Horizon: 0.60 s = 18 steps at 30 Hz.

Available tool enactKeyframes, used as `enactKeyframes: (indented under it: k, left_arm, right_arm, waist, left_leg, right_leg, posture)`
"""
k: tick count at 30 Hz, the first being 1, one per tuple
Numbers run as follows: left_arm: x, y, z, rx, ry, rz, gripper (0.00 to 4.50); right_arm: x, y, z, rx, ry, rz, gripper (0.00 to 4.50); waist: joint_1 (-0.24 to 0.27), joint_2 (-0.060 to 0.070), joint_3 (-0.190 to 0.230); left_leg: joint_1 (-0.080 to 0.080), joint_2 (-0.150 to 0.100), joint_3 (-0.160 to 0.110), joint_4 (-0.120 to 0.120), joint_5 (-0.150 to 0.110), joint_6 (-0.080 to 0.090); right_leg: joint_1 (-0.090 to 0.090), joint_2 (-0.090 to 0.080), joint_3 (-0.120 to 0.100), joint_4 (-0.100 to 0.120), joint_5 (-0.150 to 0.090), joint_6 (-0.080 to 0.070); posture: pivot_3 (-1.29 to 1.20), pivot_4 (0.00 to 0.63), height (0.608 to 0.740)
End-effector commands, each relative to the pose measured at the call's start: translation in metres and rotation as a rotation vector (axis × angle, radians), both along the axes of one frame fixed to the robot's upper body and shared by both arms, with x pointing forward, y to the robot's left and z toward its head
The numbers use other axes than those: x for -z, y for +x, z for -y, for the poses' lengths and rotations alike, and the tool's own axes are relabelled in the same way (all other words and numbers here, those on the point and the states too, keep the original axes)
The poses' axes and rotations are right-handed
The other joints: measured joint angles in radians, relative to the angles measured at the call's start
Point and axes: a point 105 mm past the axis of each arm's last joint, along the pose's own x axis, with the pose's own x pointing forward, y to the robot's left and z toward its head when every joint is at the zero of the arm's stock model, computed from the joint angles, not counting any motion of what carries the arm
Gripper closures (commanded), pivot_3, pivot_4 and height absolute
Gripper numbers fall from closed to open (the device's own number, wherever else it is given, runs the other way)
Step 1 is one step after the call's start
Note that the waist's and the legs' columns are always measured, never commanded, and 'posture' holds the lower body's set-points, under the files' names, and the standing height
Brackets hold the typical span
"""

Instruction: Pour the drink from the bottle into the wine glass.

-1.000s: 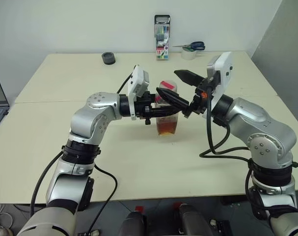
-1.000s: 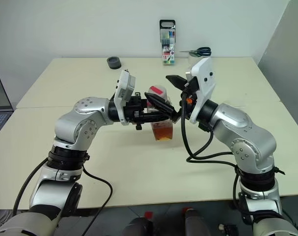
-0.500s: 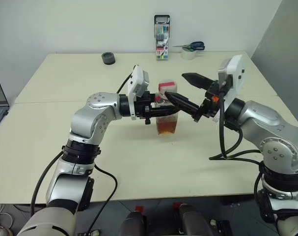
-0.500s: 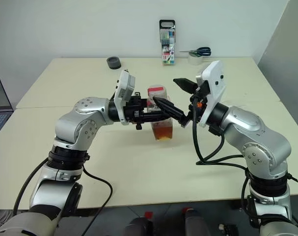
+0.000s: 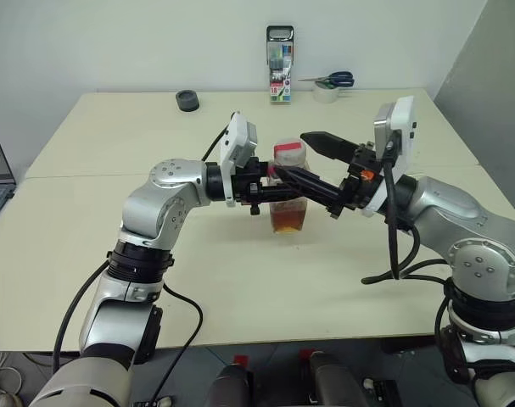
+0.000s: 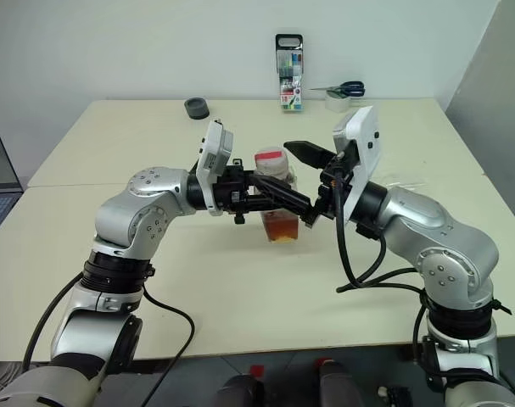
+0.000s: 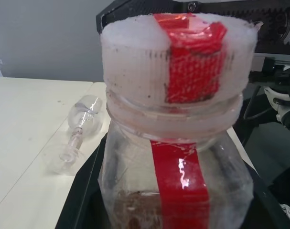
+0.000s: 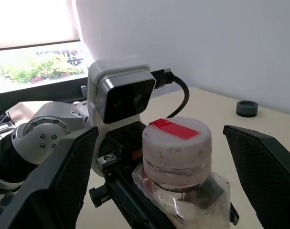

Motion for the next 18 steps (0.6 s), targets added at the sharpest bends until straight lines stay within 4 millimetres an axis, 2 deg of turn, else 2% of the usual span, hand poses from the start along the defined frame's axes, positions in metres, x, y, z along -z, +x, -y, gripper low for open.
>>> enactKeyframes:
  k: [1, 5, 8, 14, 18]
  left_arm:
    - [-0.019, -0.005, 0.0, 0.017, -0.022, 0.077, 2.68]
    - [-0.019, -0.006, 0.001, 0.017, -0.02, 0.079, 2.68]
    - [-0.019, -0.005, 0.0, 0.016, -0.019, 0.078, 2.68]
    - [-0.018, -0.005, 0.002, 0.017, -0.021, 0.074, 2.68]
    - [-0.017, -0.006, 0.003, 0.02, -0.023, 0.069, 2.68]
  right_arm:
    - [-0.008, -0.001, -0.004, 0.001, 0.013, 0.044, 0.03]
    - [-0.008, 0.001, -0.007, -0.004, 0.018, 0.046, 0.03]
    - [-0.011, 0.003, -0.007, 0.002, 0.03, 0.054, 0.59]
    - [-0.02, 0.006, -0.002, 0.023, 0.064, 0.068, 2.71]
    - [-0.024, 0.007, 0.0, 0.041, 0.073, 0.079, 2.76]
  waist:
    - [0.0, 0.0, 0.0]
    - [0.0, 0.0, 0.0]
    - [0.0, 0.0, 0.0]
    - [0.0, 0.0, 0.0]
    - [0.0, 0.0, 0.0]
  left_leg:
    - [0.0, 0.0, 0.0, 0.0, 0.0, 0.0]
    - [0.0, 0.0, 0.0, 0.0, 0.0, 0.0]
    - [0.0, 0.0, 0.0, 0.0, 0.0, 0.0]
    - [0.0, 0.0, 0.0, 0.0, 0.0, 0.0]
    - [0.0, 0.0, 0.0, 0.0, 0.0, 0.0]
  right_leg:
    - [0.0, 0.0, 0.0, 0.0, 0.0, 0.0]
    - [0.0, 0.0, 0.0, 0.0, 0.0, 0.0]
    - [0.0, 0.0, 0.0, 0.0, 0.0, 0.0]
    - [0.0, 0.0, 0.0, 0.0, 0.0, 0.0]
    - [0.0, 0.0, 0.0, 0.0, 0.0, 0.0]
  posture:
    - [0.0, 0.15, 0.74]
    - [0.0, 0.15, 0.74]
    - [0.0, 0.15, 0.74]
    - [0.0, 0.15, 0.74]
    - [0.0, 0.15, 0.74]
